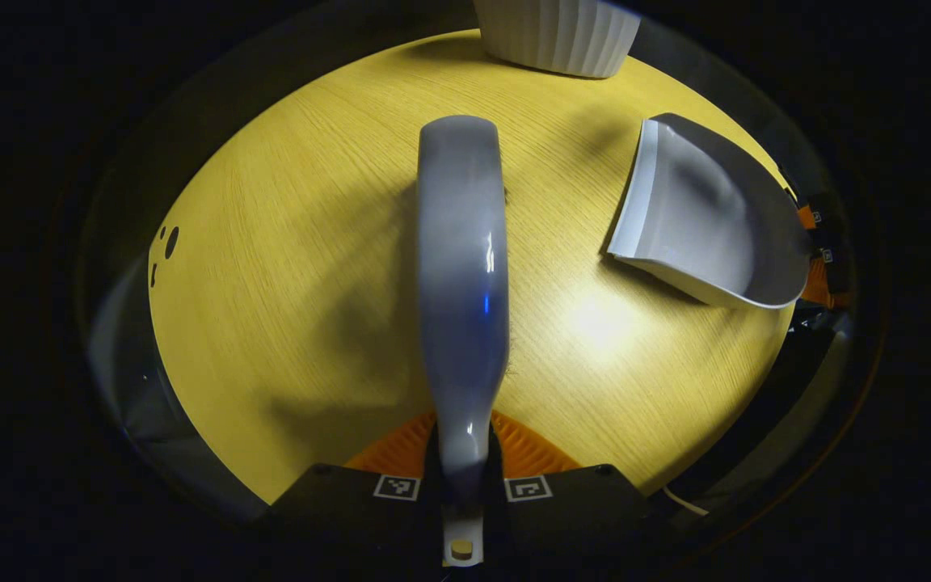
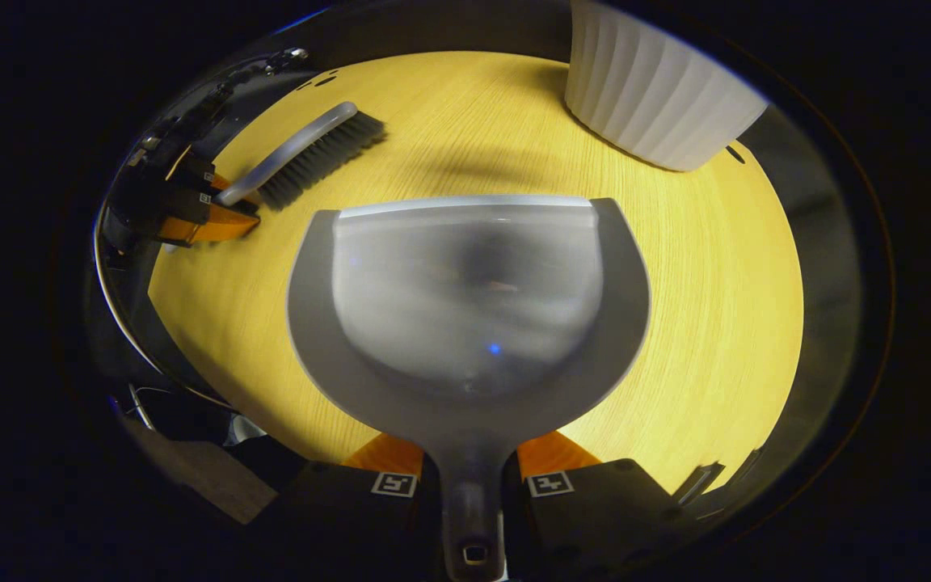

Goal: Pick up the small broom and dustpan from the desktop, sweep the trash into the dustpan with the broom, and then empty the trash into the garbage bin.

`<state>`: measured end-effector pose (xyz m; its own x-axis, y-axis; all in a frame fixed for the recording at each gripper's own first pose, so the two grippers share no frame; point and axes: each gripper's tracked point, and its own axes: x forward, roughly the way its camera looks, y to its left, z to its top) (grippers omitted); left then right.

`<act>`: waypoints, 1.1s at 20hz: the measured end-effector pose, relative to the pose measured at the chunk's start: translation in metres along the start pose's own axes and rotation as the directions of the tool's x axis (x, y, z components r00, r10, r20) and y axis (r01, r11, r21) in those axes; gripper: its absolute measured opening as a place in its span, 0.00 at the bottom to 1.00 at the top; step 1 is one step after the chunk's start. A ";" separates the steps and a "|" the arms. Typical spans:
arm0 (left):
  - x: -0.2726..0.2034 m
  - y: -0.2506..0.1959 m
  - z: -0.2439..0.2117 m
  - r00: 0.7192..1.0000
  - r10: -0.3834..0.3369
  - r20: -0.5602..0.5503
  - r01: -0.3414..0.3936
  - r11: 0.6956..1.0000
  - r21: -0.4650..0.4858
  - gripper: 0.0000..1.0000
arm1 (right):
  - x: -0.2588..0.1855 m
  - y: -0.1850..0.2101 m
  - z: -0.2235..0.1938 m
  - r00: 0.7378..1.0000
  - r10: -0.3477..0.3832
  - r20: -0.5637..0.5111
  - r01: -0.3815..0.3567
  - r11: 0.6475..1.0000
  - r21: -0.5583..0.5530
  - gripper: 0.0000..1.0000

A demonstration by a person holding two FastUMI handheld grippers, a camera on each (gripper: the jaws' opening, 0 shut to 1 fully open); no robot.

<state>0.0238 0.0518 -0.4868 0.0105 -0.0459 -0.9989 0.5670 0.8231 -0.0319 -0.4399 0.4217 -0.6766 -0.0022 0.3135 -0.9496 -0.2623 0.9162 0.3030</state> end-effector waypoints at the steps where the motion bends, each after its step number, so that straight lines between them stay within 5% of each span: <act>1: 0.000 0.000 0.000 1.000 0.000 -0.001 0.000 1.000 0.001 0.23 | 0.000 -0.001 0.001 1.000 -0.009 -0.002 0.009 1.000 -0.001 0.34; 6: 0.001 0.001 0.000 1.000 0.002 -0.002 -0.002 1.000 0.002 0.23 | 0.005 0.000 -0.006 1.000 -0.020 -0.019 0.020 1.000 -0.013 0.42; 10: 0.001 0.001 0.001 1.000 0.002 0.000 -0.002 1.000 0.001 0.24 | 0.009 0.010 -0.011 1.000 0.006 -0.004 -0.007 0.999 -0.046 0.32; 14: 0.001 0.002 0.000 1.000 0.014 0.002 -0.014 1.000 0.007 0.24 | 0.002 0.024 -0.013 0.999 0.052 0.013 -0.051 0.997 -0.054 0.84; 22: -0.002 0.009 -0.001 0.998 0.062 -0.027 -0.061 0.997 0.038 0.29 | -0.031 0.012 0.003 0.991 0.062 0.117 -0.069 0.996 0.057 0.99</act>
<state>0.0286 0.0599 -0.4853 0.0236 0.0206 -0.9995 0.5960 0.8024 0.0306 -0.4406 0.4240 -0.6434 0.0942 0.3965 -0.9132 -0.2061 0.9052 0.3717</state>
